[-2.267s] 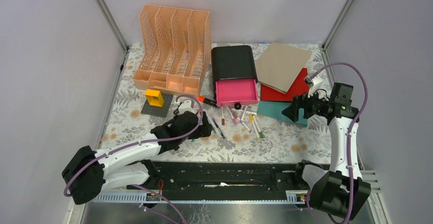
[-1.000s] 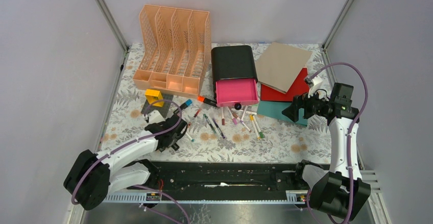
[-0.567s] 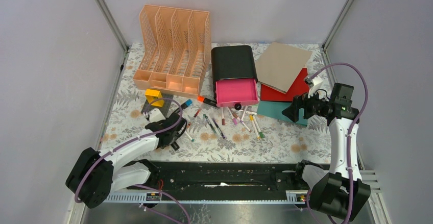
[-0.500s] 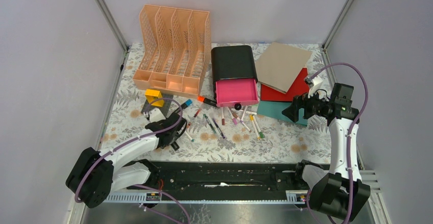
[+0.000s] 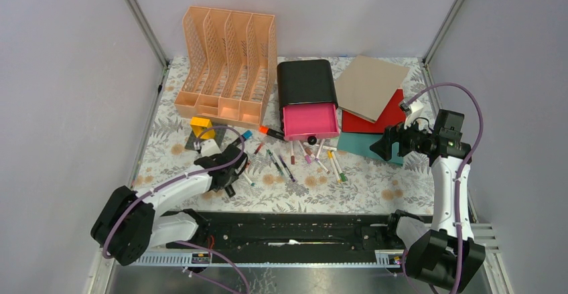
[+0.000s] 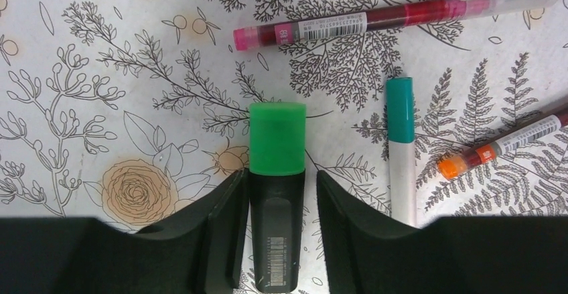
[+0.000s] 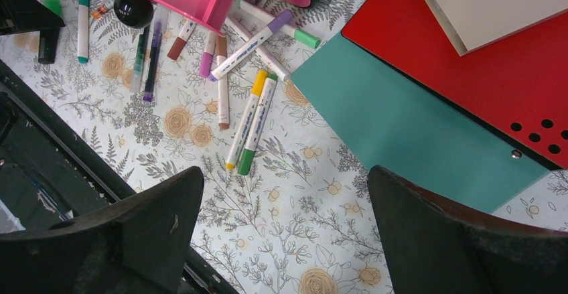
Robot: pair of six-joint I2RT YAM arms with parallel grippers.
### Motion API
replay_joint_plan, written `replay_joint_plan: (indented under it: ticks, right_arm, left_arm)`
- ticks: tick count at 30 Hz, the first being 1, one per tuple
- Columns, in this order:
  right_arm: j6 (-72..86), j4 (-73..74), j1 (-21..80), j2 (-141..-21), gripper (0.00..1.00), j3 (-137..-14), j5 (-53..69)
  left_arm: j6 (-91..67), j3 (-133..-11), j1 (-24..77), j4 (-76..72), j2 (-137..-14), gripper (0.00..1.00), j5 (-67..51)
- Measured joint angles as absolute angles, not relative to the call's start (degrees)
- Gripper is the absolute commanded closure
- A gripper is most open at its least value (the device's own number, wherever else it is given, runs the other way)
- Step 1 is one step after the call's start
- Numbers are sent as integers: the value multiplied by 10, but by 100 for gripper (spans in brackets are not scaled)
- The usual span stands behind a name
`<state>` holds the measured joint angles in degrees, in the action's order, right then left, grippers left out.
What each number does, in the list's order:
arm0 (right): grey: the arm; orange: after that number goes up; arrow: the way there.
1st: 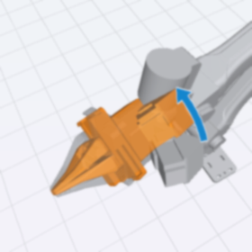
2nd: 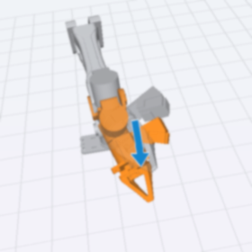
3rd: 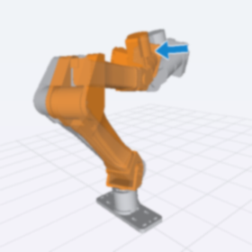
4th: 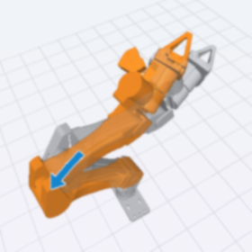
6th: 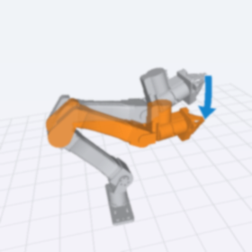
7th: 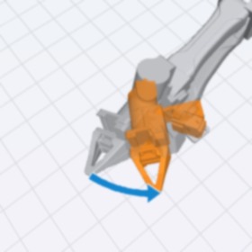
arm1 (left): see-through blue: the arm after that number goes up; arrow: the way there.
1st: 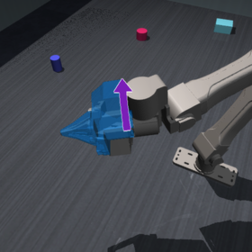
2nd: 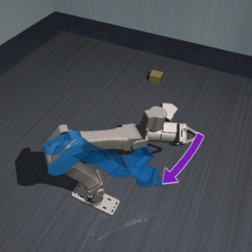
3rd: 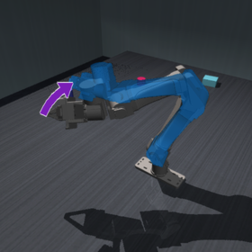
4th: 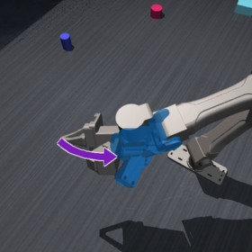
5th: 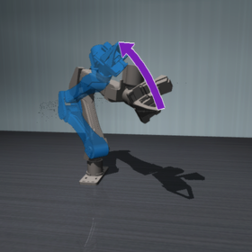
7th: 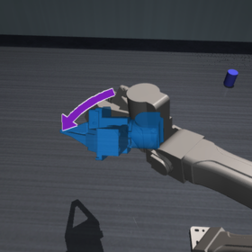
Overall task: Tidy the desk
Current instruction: Pick up the stationery from the corner of the board, then place the stationery in the drawer.
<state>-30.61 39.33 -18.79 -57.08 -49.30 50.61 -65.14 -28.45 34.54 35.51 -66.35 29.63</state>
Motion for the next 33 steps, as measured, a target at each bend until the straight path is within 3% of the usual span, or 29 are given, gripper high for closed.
replay_joint_plan:
  ticks: [9,13,24,33]
  right_arm:
    - [-306,393,-188,-566,0,-493,507]
    - [-307,394,-188,-565,0,-493,512]
    - [-317,401,-188,-565,0,-493,537]
    - [-321,401,-188,-564,0,-493,543]
  left_arm:
    - [-624,-294,345,350,-681,84,289]
    - [-612,-293,343,346,-668,91,268]
    - [-547,-260,344,307,-491,100,145]
    - [-428,-253,344,114,-415,100,19]
